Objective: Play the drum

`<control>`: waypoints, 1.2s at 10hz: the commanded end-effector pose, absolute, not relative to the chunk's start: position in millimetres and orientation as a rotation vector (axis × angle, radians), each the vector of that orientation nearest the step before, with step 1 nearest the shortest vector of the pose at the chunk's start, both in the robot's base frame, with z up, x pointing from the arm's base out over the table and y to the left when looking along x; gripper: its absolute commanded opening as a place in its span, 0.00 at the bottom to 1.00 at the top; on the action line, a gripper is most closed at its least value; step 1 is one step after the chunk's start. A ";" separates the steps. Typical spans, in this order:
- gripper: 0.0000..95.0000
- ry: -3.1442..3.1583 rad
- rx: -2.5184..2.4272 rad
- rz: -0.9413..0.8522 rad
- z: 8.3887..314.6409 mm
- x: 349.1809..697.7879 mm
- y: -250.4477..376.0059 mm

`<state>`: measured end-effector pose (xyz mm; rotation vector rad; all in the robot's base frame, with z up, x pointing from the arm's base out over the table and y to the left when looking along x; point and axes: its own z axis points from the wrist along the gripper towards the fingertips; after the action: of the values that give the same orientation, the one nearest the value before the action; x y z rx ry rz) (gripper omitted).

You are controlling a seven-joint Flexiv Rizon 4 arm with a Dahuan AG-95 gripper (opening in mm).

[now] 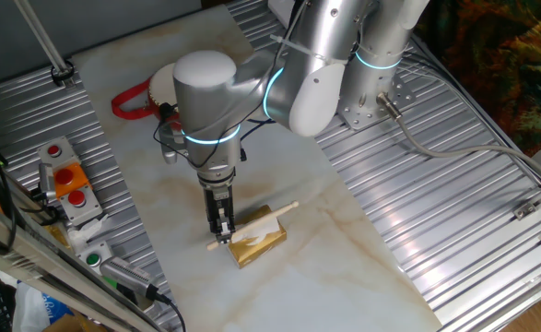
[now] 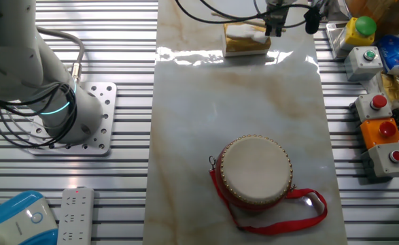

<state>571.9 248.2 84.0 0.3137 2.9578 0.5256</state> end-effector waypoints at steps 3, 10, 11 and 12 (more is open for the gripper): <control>0.40 2.957 0.261 0.567 85.0 570.5 248.7; 0.20 3.018 -0.207 0.249 85.2 570.0 247.7; 0.20 3.015 -0.279 0.215 86.9 569.8 247.1; 0.20 3.020 -0.283 0.216 90.5 569.6 245.9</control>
<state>571.6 248.0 87.3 -0.1207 3.0220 0.3218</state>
